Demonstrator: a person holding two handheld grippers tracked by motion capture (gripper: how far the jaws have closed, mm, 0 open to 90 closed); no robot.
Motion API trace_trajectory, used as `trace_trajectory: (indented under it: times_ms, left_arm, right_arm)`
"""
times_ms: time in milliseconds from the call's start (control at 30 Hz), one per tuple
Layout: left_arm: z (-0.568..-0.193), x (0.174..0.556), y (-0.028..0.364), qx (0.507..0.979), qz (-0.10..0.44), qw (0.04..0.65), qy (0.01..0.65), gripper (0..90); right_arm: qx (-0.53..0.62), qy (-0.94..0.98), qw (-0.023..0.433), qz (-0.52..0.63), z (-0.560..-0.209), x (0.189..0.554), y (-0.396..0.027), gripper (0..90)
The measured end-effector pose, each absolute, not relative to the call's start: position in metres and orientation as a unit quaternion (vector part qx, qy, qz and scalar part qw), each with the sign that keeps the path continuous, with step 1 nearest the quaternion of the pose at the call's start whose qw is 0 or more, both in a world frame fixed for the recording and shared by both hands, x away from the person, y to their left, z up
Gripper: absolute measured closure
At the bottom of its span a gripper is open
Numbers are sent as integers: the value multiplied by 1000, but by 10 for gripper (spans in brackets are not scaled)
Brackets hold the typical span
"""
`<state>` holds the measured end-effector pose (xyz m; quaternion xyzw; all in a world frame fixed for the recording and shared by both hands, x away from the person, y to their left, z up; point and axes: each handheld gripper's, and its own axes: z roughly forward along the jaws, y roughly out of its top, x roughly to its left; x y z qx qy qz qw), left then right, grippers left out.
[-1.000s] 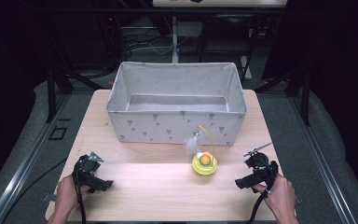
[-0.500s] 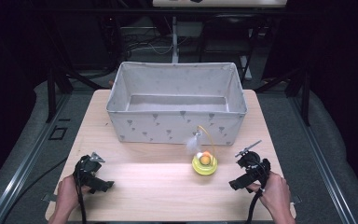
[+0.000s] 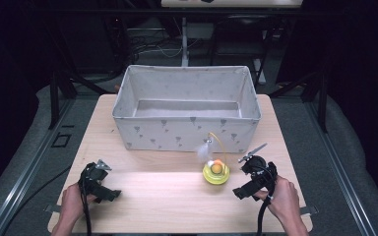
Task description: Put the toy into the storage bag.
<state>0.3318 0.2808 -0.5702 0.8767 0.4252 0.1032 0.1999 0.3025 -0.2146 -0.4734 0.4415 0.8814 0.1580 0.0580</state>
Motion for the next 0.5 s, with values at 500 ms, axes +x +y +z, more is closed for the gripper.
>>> trace_trajectory:
  times_ms: [500]
  left_arm:
    - [-567,329,280,877,109,201,423,0]
  right_arm:
    - [421,889,56,173,-454,312,-199,0]
